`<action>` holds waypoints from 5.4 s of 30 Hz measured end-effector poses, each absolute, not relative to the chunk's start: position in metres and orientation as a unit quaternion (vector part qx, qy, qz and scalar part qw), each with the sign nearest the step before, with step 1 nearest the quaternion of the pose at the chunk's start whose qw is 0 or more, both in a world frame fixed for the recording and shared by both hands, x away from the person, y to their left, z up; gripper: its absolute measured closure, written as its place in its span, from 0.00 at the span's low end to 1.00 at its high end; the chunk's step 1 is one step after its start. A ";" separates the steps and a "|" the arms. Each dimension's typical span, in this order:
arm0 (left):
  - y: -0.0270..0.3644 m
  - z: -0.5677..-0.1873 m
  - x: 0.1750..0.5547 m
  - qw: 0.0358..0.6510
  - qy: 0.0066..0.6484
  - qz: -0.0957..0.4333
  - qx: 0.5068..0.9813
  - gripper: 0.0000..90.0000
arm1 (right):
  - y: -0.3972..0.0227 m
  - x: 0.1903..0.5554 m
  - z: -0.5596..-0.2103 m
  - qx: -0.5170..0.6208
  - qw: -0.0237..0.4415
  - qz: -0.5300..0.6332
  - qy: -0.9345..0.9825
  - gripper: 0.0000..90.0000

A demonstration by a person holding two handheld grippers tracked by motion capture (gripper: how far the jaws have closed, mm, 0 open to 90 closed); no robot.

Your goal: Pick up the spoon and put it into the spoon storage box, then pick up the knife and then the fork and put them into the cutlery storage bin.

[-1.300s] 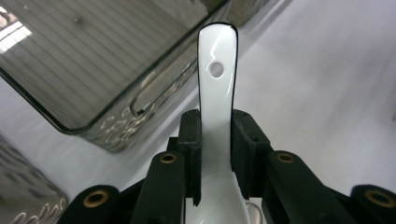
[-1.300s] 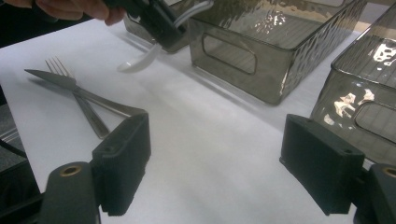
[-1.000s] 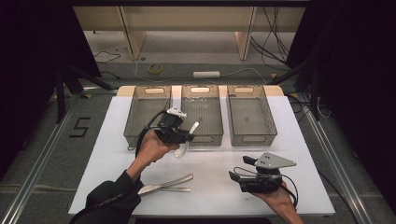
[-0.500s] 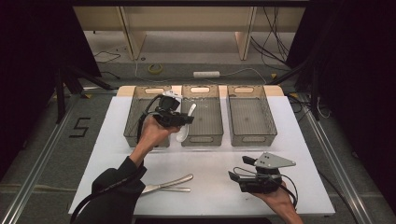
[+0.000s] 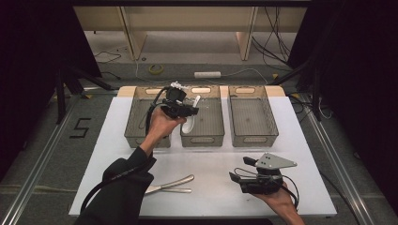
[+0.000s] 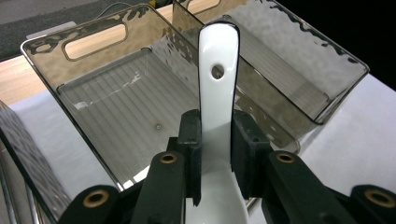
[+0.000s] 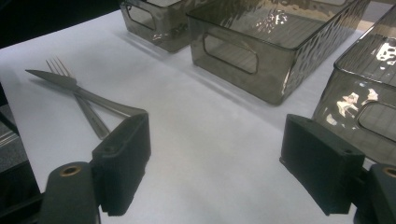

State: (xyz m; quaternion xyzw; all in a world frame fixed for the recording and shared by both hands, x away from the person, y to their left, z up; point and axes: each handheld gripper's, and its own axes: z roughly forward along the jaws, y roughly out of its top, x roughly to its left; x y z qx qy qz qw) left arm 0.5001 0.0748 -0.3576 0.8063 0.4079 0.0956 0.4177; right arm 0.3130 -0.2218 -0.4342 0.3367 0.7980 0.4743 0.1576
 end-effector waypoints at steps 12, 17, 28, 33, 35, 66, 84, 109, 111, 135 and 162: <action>0.062 -0.360 0.517 0.417 0.424 0.105 0.797 0.83 | -0.221 0.313 -0.434 0.336 0.156 0.474 0.799 0.28; 0.059 -0.365 0.523 0.413 0.431 0.108 0.795 0.83 | -0.221 0.313 -0.434 0.336 0.155 0.474 0.799 0.28; 0.055 -0.375 0.536 0.411 0.449 0.105 0.786 0.83 | -0.221 0.313 -0.434 0.334 0.155 0.473 0.800 0.28; 0.054 -0.378 0.540 0.409 0.457 0.103 0.783 0.83 | -0.221 0.313 -0.434 0.334 0.154 0.472 0.801 0.28; 0.054 -0.379 0.541 0.408 0.458 0.104 0.783 0.83 | -0.221 0.313 -0.434 0.334 0.155 0.473 0.800 0.28; 0.048 -0.393 0.547 0.376 0.476 0.094 0.790 0.43 | -0.220 0.312 -0.434 0.332 0.154 0.474 0.801 0.28; 0.092 -0.365 0.468 0.391 0.400 0.058 0.827 0.27 | -0.220 0.311 -0.433 0.335 0.158 0.476 0.797 0.28; 0.127 -0.384 0.405 0.309 0.347 0.077 0.882 0.23 | -0.221 0.312 -0.433 0.336 0.158 0.474 0.798 0.28; 0.128 -0.385 0.403 0.309 0.348 0.077 0.882 0.23 | -0.222 0.312 -0.434 0.336 0.158 0.474 0.798 0.28; 0.133 -0.412 0.384 0.283 0.340 0.068 0.894 0.19 | -0.227 0.310 -0.432 0.349 0.164 0.485 0.785 0.23; 0.127 -0.432 0.375 0.195 0.314 0.045 0.928 0.29 | -0.227 0.308 -0.433 0.345 0.165 0.482 0.788 0.22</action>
